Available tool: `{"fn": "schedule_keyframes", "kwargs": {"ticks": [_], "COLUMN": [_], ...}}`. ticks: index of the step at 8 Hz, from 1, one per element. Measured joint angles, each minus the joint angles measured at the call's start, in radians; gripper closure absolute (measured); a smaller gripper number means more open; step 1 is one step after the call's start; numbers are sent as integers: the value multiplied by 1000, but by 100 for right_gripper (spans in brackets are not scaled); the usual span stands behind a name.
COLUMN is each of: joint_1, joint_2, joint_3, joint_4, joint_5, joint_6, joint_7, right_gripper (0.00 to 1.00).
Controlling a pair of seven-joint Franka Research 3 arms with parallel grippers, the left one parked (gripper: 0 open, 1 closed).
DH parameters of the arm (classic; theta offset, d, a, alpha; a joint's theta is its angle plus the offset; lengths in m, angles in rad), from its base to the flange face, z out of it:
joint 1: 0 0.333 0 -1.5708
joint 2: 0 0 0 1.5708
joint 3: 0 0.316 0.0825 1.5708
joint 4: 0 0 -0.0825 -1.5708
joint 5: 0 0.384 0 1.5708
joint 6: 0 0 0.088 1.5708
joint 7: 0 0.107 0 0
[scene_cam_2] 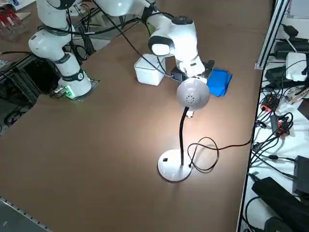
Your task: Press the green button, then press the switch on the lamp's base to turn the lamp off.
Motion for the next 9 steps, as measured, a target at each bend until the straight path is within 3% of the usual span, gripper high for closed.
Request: {"fn": "schedule_keyframes", "kwargs": {"ticks": [9], "joint_1": [-1], "joint_2": [2], "joint_3": [0], "joint_4": [-12], "joint_5": [0], "joint_6": [13], "joint_7": [49], "right_gripper": [99]}}
